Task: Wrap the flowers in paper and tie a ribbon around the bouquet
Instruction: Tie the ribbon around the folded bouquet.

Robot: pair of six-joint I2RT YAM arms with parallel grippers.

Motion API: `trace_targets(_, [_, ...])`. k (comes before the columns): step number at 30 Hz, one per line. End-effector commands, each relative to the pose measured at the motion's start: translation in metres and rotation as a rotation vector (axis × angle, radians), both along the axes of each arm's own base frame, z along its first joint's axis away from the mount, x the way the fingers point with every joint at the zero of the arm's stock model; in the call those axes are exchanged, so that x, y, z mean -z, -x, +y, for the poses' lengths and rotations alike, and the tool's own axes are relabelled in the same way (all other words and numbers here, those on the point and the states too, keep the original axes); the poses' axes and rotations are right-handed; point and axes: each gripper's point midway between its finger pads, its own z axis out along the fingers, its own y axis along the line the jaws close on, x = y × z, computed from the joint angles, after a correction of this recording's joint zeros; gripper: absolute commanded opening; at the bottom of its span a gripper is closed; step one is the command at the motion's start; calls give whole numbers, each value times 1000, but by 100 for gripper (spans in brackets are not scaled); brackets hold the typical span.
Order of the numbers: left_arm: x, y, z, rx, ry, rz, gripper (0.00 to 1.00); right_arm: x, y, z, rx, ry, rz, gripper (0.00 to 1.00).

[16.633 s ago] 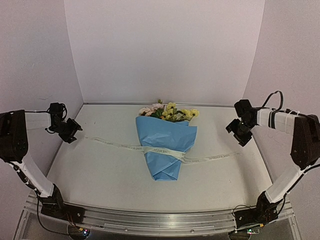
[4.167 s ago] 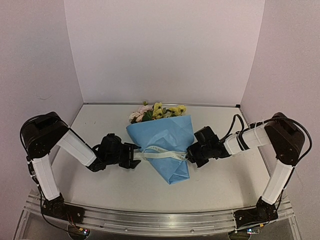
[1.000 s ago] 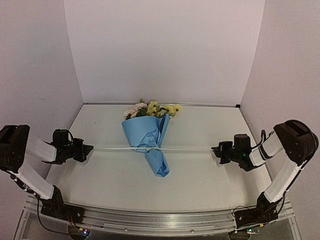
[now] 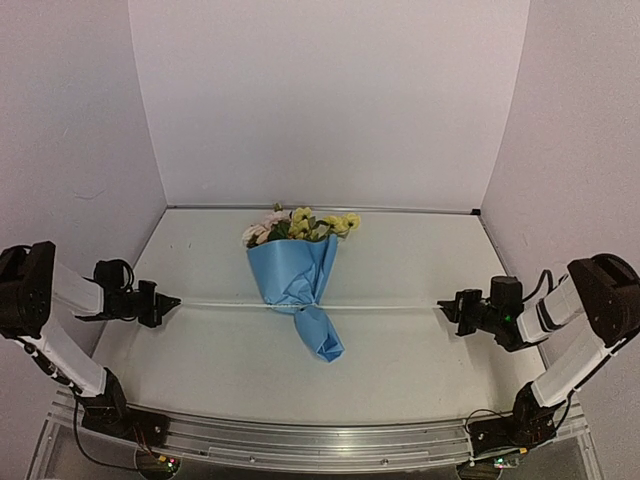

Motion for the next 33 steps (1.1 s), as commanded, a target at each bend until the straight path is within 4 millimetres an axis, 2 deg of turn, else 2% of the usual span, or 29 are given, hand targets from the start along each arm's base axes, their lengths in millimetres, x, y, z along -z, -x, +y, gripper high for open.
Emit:
trace_targets(1, [-12,-43,87,-280,-236,-76,0,12,-6,-86,328,165,11,0])
trace_targets(4, [-15,-54,88,-264,-241,-90,0,15,2,-100,360,173,20,0])
trace_targets(13, [-28,-104,90,-191,-277,-126,0,19,27,-109,352,256,59,0])
trace_targets(15, [-26,-104,90,-181,-283,-106,0,18,32,-111,293,351,120,0])
trace_targets(18, [-24,-94,86,-154,-309,-78,0,-2,32,-117,225,505,150,0])
trace_targets(20, [-21,-86,80,-126,-330,-58,0,-11,31,-114,162,586,180,0])
trace_targets(21, [-19,-82,77,-111,-339,-47,0,-15,29,-106,120,613,184,0])
trace_targets(23, [-15,-75,71,-82,-363,-27,0,-13,29,-91,31,658,217,0])
trace_targets(27, [-5,-63,56,0,-406,9,0,9,37,-61,-112,687,285,0])
trace_targets(30, [3,-55,55,31,-426,37,0,21,43,-53,-180,702,313,1])
trace_targets(33, [6,-54,56,48,-444,48,0,15,43,-44,-258,758,296,19])
